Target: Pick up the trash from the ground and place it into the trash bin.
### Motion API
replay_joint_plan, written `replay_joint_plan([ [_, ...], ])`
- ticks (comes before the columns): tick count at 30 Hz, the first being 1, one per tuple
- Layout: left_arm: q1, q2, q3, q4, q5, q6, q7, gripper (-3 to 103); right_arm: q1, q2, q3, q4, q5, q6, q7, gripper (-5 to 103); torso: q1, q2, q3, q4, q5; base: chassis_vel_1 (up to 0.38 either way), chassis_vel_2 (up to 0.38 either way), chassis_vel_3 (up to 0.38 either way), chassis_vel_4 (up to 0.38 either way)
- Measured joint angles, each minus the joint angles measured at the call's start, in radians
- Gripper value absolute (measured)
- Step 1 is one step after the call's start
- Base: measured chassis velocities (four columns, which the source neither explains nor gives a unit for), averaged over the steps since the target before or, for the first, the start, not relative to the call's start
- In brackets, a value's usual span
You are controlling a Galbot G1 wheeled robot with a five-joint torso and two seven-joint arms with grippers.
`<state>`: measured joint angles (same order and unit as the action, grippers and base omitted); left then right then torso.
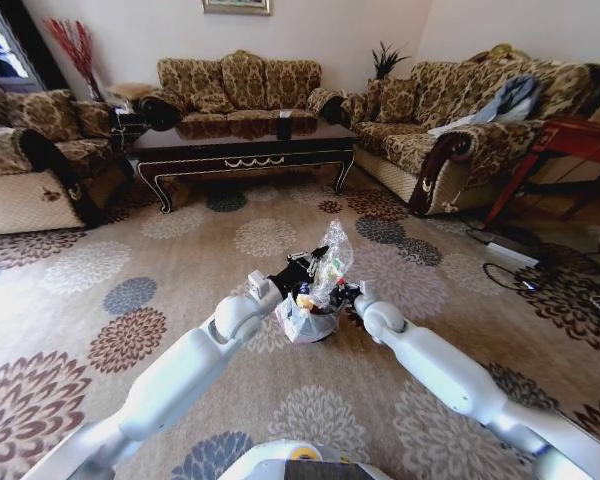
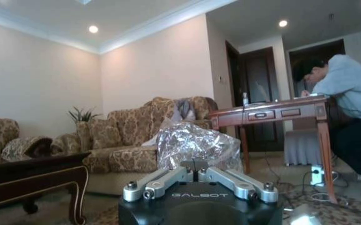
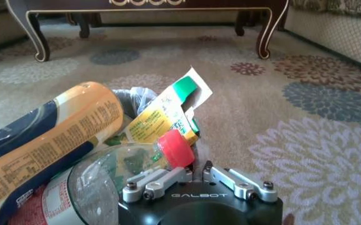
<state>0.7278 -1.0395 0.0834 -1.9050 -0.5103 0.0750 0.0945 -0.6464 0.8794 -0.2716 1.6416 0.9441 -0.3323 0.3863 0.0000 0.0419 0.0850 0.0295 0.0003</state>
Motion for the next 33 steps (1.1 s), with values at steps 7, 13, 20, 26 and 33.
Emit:
replay_joint_plan([
  [7,-0.034,-0.044,0.034,0.044,0.041,0.005,0.009,0,-0.037,-0.035,0.026,0.060,0.004,-0.001,-0.017,2,0.000,0.000,0.000,-0.0001,0.0000,0.000,0.000,0.000,0.000],
  [13,-0.042,-0.069,0.028,0.113,0.096,-0.022,0.019,0,-0.014,-0.044,0.020,0.083,0.024,-0.001,-0.025,2,0.000,0.000,0.000,0.0003,-0.0002,0.000,0.000,0.000,0.000],
  [20,-0.052,-0.074,0.013,0.190,0.160,-0.045,0.029,0,-0.034,-0.062,0.031,0.111,0.026,-0.001,-0.038,2,0.000,0.000,0.000,-0.0002,-0.0001,0.000,0.000,0.000,0.000],
  [26,-0.026,-0.055,-0.003,0.174,0.232,-0.066,0.155,0,-0.068,-0.096,0.078,0.113,0.026,0.001,-0.068,2,0.000,0.000,0.000,-0.0001,-0.0004,0.000,0.000,0.000,0.000],
  [33,-0.004,-0.024,-0.020,0.157,0.321,-0.120,0.324,0,-0.101,-0.132,0.145,0.086,0.026,0.005,-0.106,2,0.000,0.000,0.000,-0.0002,-0.0002,0.000,0.000,0.000,0.000],
])
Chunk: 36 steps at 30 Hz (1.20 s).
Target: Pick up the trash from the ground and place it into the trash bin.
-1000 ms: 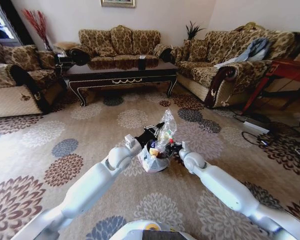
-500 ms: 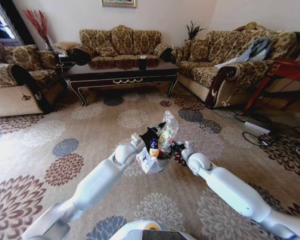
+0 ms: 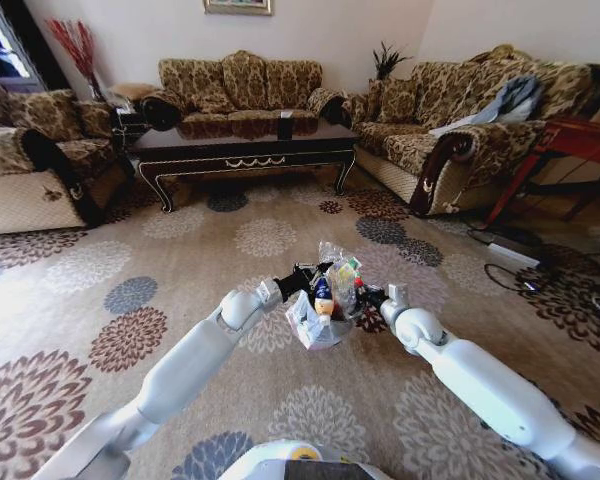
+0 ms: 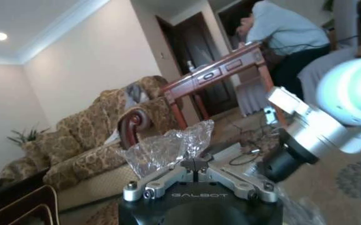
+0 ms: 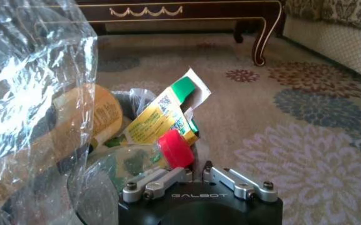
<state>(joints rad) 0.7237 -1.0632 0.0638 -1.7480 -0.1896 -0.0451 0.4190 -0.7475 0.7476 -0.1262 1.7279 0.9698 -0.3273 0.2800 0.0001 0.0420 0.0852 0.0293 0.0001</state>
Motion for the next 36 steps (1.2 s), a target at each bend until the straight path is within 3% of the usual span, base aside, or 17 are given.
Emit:
replay_joint_plan([
  [5,0.004,-0.010,0.024,0.000,0.016,-0.007,-0.024,3,0.004,-0.001,0.008,0.001,0.004,0.001,-0.001,2,0.000,0.000,0.000,0.0004,0.0000,0.000,0.000,0.000,0.000],
  [8,0.001,-0.019,0.039,0.000,0.021,-0.008,-0.044,19,0.008,0.001,0.002,0.007,0.006,0.001,0.000,2,0.000,0.000,0.000,-0.0001,-0.0002,0.000,0.000,0.000,0.000],
  [11,-0.001,-0.022,0.044,0.006,0.023,-0.009,-0.052,24,0.009,0.001,-0.001,0.015,0.009,0.002,0.002,2,0.000,0.000,0.000,0.0000,-0.0001,0.000,0.000,0.000,0.000],
  [17,0.005,-0.019,0.041,0.010,0.018,-0.009,-0.083,51,0.010,-0.001,-0.007,0.023,0.010,0.002,0.003,2,0.000,0.000,0.000,0.0001,-0.0003,0.000,0.000,0.000,0.000],
  [20,0.008,-0.013,0.035,0.006,0.011,-0.009,-0.091,56,0.010,-0.004,-0.009,0.024,0.009,0.003,0.004,2,0.000,0.000,0.000,0.0000,-0.0001,0.000,0.000,0.000,0.000],
  [23,0.011,-0.004,0.026,0.000,-0.019,-0.008,-0.126,72,0.011,-0.009,-0.005,0.025,0.009,0.003,0.010,2,0.000,0.000,0.000,0.0002,-0.0001,0.000,0.000,0.000,0.000],
  [24,0.011,-0.004,0.026,0.000,-0.019,-0.008,-0.126,72,0.011,-0.009,-0.005,0.025,0.009,0.003,0.010,2,0.000,0.000,0.000,0.0002,-0.0001,0.000,0.000,0.000,0.000],
  [26,0.013,-0.006,0.021,-0.007,-0.065,0.012,-0.189,84,-0.002,-0.017,0.021,0.033,0.005,0.006,0.016,2,0.000,0.000,0.000,0.0006,-0.0001,0.000,0.000,0.000,0.000],
  [27,0.013,-0.006,0.021,-0.007,-0.065,0.012,-0.189,84,-0.002,-0.017,0.021,0.033,0.005,0.006,0.016,2,0.000,0.000,0.000,0.0006,-0.0001,0.000,0.000,0.000,0.000],
  [31,0.014,-0.048,0.017,-0.007,-0.187,0.097,-0.408,98,-0.091,-0.041,0.119,0.079,-0.006,0.012,0.029,2,0.000,0.000,0.000,-0.0001,0.0001,0.000,0.000,0.000,0.000],
  [32,0.014,-0.048,0.017,-0.007,-0.187,0.097,-0.408,98,-0.091,-0.041,0.119,0.079,-0.006,0.012,0.029,2,0.000,0.000,0.000,-0.0001,0.0001,0.000,0.000,0.000,0.000],
  [34,0.010,-0.065,0.013,0.006,-0.239,0.138,-0.480,100,-0.159,-0.056,0.192,0.105,-0.017,0.013,0.027,2,0.000,0.000,0.000,-0.0004,-0.0002,0.000,0.000,0.000,0.000],
  [36,0.007,-0.073,0.012,0.021,-0.257,0.152,-0.512,100,-0.186,-0.061,0.220,0.115,-0.024,0.015,0.024,2,0.000,0.000,0.000,-0.0003,0.0001,0.000,0.000,0.000,0.000],
])
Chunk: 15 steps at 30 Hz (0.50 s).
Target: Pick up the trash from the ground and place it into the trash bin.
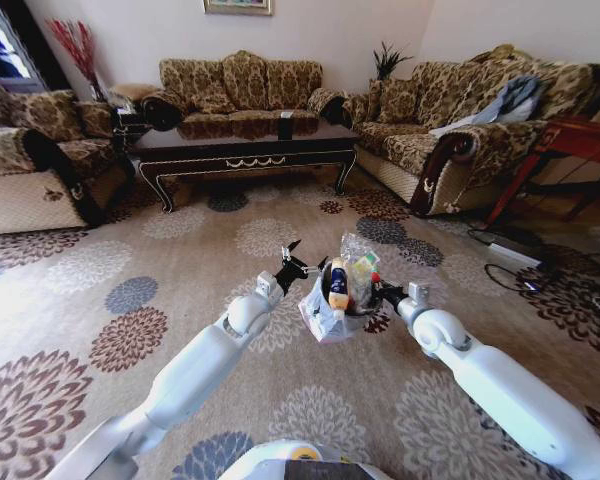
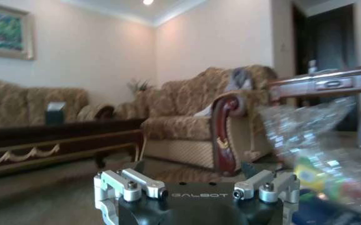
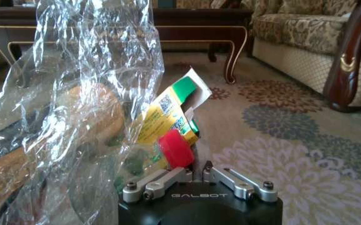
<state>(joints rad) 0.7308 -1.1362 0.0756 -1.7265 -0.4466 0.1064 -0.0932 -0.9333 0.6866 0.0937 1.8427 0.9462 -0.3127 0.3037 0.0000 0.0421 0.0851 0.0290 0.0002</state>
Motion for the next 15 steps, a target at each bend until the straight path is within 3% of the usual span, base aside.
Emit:
replay_joint_plan([
  [1,-0.003,-0.011,-0.005,0.031,-0.015,0.019,-0.063,100,-0.041,-0.008,0.046,0.016,-0.012,0.001,-0.009,2,0.000,0.000,0.000,0.0000,0.0001,0.000,0.000,0.000,0.000],
  [2,-0.003,-0.011,-0.005,0.031,-0.015,0.019,-0.063,100,-0.041,-0.008,0.046,0.016,-0.012,0.001,-0.009,2,0.000,0.000,0.000,0.0000,0.0001,0.000,0.000,0.000,0.000],
  [4,-0.016,-0.025,-0.015,0.086,-0.036,0.063,-0.162,100,-0.101,-0.016,0.121,0.041,-0.031,0.006,-0.025,2,0.000,0.000,0.000,0.0005,-0.0005,0.000,0.000,0.000,0.000],
  [8,-0.042,-0.011,-0.031,0.174,-0.056,0.072,-0.144,100,-0.179,-0.019,0.227,0.074,-0.049,0.014,-0.040,2,0.000,0.000,0.000,0.0003,-0.0001,0.000,0.000,0.000,0.000],
  [15,-0.047,0.009,-0.073,0.258,-0.057,0.060,-0.106,100,-0.278,-0.010,0.318,0.108,-0.103,0.047,-0.037,2,0.000,0.000,0.000,0.0001,-0.0004,0.000,0.000,0.000,0.000],
])
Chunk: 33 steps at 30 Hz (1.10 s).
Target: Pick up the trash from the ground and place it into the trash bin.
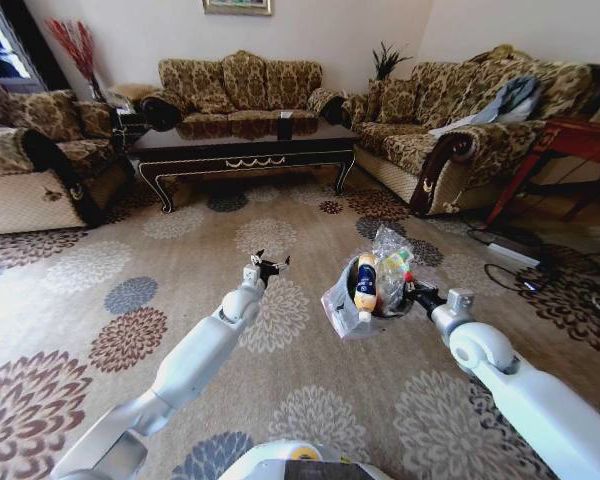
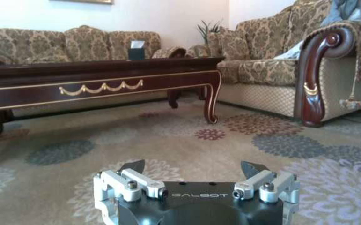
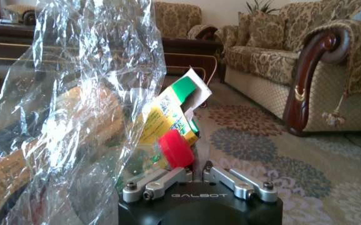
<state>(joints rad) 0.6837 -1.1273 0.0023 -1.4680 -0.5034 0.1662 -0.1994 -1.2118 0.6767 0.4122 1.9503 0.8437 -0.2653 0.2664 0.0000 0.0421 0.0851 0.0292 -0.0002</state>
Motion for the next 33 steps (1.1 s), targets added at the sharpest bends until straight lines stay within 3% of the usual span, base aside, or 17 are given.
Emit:
replay_joint_plan([
  [17,0.110,0.062,-0.056,-0.131,0.023,-0.013,0.024,100,-0.069,0.014,0.035,0.046,-0.018,0.019,0.036,2,0.000,0.000,0.000,0.0001,0.0001,-0.047,0.043,0.038,-0.042],
  [33,0.164,0.064,-0.057,-0.214,0.059,-0.021,0.015,100,-0.112,0.031,0.060,0.073,-0.037,0.023,0.033,2,0.000,0.000,0.000,0.0000,0.0000,-0.256,0.263,0.259,-0.257],
])
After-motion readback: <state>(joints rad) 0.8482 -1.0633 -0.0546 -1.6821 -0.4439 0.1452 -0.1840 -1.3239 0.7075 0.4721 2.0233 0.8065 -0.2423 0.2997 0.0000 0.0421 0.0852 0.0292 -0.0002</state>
